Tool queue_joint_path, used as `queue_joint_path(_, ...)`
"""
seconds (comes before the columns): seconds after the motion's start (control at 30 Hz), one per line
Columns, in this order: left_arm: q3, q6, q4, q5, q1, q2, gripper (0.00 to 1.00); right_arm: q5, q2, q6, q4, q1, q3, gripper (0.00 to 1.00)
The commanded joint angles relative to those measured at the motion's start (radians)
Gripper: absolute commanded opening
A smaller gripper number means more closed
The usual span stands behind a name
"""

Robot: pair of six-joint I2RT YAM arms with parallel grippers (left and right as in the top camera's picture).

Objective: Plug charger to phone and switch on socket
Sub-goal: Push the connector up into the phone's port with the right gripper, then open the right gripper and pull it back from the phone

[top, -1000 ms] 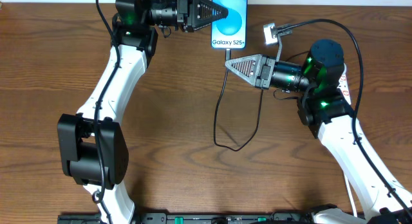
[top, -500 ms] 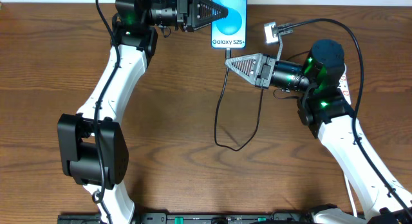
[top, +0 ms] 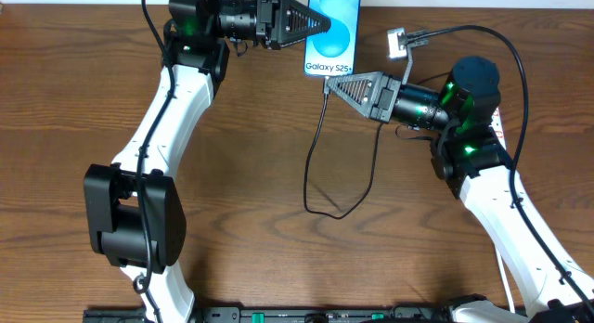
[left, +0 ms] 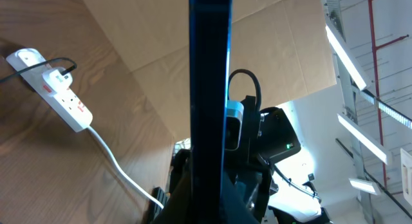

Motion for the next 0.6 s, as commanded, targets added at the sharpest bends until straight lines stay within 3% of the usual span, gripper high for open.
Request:
queue_joint_path(0.0, 0.011, 0.056, 0.003, -0.04, 0.022, -0.023, 0.07, -0.023, -0.002, -0.016, -0.035, -0.006, 0.013, 0.37)
queue_joint_path(0.1, 0.011, 0.056, -0.013, -0.048, 0.04, -0.004, 0.07, -0.014, -0.002, -0.051, -0.106, -0.006, 0.013, 0.51)
queue_joint_path(0.2, 0.01, 0.079, -0.137, -0.066, 0.05, 0.027, 0.07, 0.022, -0.002, -0.073, -0.185, -0.006, 0.013, 0.69)
queue_joint_path(0.3, 0.009, 0.192, -0.285, -0.07, 0.05, 0.077, 0.07, 0.118, -0.002, -0.133, -0.321, -0.006, 0.013, 0.81)
queue_joint_path(0.4, 0.009, 0.254, -0.338, -0.07, 0.05, 0.126, 0.07, 0.21, -0.002, -0.18, -0.454, -0.006, 0.013, 0.86)
queue_joint_path(0.57, 0.008, 0.258, -0.338, -0.111, 0.049, 0.197, 0.07, 0.373, -0.002, -0.251, -0.645, -0.006, 0.013, 0.9)
